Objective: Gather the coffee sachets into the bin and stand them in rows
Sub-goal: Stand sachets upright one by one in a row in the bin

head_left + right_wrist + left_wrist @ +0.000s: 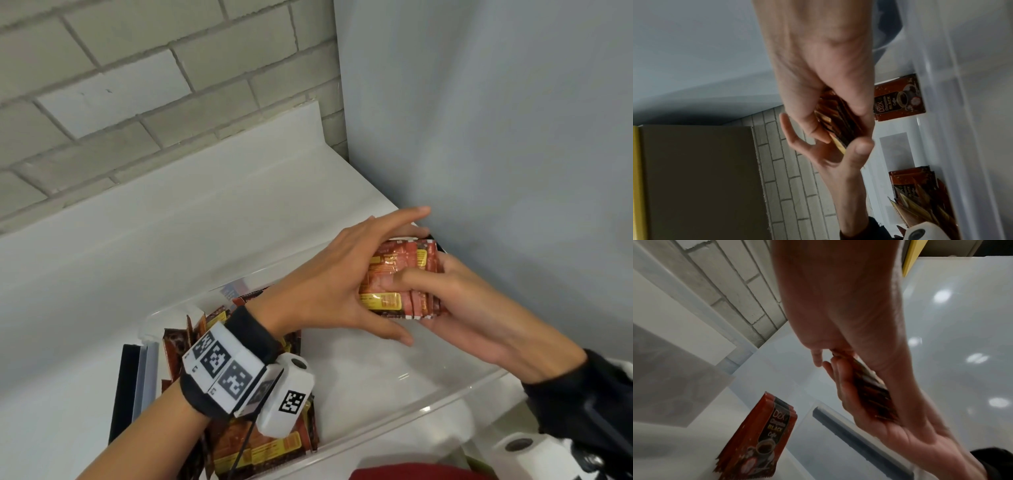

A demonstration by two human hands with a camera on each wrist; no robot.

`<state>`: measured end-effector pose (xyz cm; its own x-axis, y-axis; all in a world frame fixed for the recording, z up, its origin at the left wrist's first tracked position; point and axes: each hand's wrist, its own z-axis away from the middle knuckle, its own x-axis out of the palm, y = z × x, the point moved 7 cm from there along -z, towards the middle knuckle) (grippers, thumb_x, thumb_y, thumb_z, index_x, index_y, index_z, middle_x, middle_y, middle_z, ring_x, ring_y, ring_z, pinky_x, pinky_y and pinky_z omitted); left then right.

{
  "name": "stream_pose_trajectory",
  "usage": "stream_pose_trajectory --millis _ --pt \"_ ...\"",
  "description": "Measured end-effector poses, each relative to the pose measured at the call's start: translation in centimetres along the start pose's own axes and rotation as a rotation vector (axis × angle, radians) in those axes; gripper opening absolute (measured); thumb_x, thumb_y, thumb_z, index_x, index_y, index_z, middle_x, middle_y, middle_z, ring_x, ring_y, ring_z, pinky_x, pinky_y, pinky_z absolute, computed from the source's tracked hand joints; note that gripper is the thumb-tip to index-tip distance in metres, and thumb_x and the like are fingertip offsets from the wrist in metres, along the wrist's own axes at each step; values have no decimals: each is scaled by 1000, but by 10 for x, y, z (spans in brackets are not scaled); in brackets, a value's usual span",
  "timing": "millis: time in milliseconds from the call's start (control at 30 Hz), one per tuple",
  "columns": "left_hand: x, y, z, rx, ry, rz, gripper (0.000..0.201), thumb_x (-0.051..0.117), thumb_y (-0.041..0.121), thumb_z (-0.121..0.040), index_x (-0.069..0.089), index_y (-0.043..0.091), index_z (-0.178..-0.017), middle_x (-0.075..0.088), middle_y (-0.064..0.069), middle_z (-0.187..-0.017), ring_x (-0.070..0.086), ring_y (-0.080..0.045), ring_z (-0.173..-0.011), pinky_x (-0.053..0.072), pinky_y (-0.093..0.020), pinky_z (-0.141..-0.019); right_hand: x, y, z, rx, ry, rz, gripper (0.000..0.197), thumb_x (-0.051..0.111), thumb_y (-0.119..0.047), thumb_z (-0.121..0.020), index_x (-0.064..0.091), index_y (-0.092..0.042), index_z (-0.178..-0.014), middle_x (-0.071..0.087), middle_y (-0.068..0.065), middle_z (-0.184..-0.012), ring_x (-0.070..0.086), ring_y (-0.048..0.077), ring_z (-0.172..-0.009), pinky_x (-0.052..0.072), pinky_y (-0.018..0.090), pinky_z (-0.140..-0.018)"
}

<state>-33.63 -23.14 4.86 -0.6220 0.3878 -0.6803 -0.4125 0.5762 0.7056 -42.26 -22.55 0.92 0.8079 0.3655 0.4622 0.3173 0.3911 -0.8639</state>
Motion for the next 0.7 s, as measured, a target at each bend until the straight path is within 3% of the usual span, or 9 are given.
stream_pose_trajectory --millis 67,133,200,300,367,467,533,600,700 --pt "-6 -2 1 -39 16 102 114 92 21 -57 19 27 -144 42 -5 -144 40 -14 -136 38 -38 -110 -2 -3 1 -10 11 1 24 66 -5 -66 78 -17 -83 74 12 -95 72 23 -88 59 27 -73" --pt "-17 -4 3 -83 59 178 103 88 18 -63 23 24 -143 43 -3 -143 39 -9 -136 36 -26 -110 -7 -6 2 -24 38 -13 28 67 -5 -67 75 -10 -94 74 13 -97 72 23 -88 58 26 -71" --pt "-29 -8 4 -129 121 199 81 79 26 -75 31 21 -141 47 2 -141 40 -8 -135 33 -27 -112 -9 -9 2 -39 56 -23 35 65 -5 -71 68 -5 -106 74 12 -100 72 22 -89 57 25 -70" --pt "-43 -18 7 -248 191 287 60 70 32 -83 44 21 -136 57 5 -129 52 -9 -122 46 -30 -101 -10 -11 2 -66 64 -31 34 65 -5 -73 67 -6 -108 74 10 -101 72 22 -92 57 26 -72" --pt "-45 -22 9 -315 189 369 51 76 27 -82 55 19 -127 62 -5 -116 60 -19 -107 53 -33 -92 -11 -11 2 -74 63 -37 34 64 -6 -74 67 -8 -107 74 10 -102 72 22 -91 57 25 -71" --pt "-44 -22 11 -347 164 441 38 71 19 -75 66 15 -112 67 -18 -105 64 -32 -95 54 -31 -84 -7 -11 0 -81 26 -31 36 62 -9 -80 65 -6 -116 71 11 -110 70 23 -99 56 26 -75" --pt "-45 -20 11 -343 173 457 32 72 19 -72 68 15 -104 70 -15 -99 65 -25 -85 53 -27 -76 -5 -11 0 -93 15 -40 34 59 -19 -83 68 -9 -114 70 10 -115 68 23 -103 56 29 -82" --pt "-48 -20 10 -316 198 466 24 73 18 -72 70 16 -96 71 -13 -93 64 -19 -85 52 -26 -76 -5 -11 0 -92 24 -59 42 60 -38 -77 72 -13 -107 70 9 -115 68 23 -103 55 32 -86" --pt "-56 -19 11 -208 246 496 14 79 12 -75 73 18 -86 69 -4 -86 63 -19 -87 53 -27 -80 -8 -9 -2 -80 69 -103 75 74 -61 -55 65 -12 -110 72 14 -105 70 25 -95 57 30 -77"
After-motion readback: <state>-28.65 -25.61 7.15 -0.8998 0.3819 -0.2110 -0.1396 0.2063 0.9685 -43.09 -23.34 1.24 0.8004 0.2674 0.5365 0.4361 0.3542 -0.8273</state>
